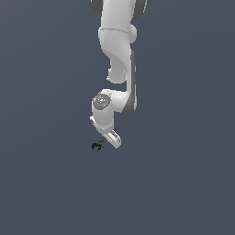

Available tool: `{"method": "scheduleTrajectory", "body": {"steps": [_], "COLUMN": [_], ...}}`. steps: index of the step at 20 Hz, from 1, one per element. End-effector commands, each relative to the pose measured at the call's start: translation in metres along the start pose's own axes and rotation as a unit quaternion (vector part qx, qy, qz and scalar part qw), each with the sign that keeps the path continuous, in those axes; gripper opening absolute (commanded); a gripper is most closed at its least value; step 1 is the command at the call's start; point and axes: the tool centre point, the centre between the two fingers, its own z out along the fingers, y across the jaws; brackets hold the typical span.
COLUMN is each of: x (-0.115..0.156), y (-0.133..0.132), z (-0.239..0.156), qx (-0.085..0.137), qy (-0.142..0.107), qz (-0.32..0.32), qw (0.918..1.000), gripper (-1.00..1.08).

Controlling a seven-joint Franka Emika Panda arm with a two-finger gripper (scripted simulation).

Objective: Pick up the object and move it to a goal position.

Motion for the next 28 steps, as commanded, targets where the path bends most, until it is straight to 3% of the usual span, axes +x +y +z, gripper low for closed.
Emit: {"method": "scheduleTrajectory", "body": {"steps": [1, 15, 28], "x": [-0.002, -0.010, -0.065], "y": [-0.002, -0.011, -0.066], "z": [0.002, -0.021, -0.130], "qx": [0.000, 0.000, 0.000], "qy": [0.000, 0.000, 0.000], "qz": [-0.002, 0.001, 0.001], "qw": [1.0000, 1.0000, 1.0000], "gripper": [-1.00, -1.00, -1.00]}}
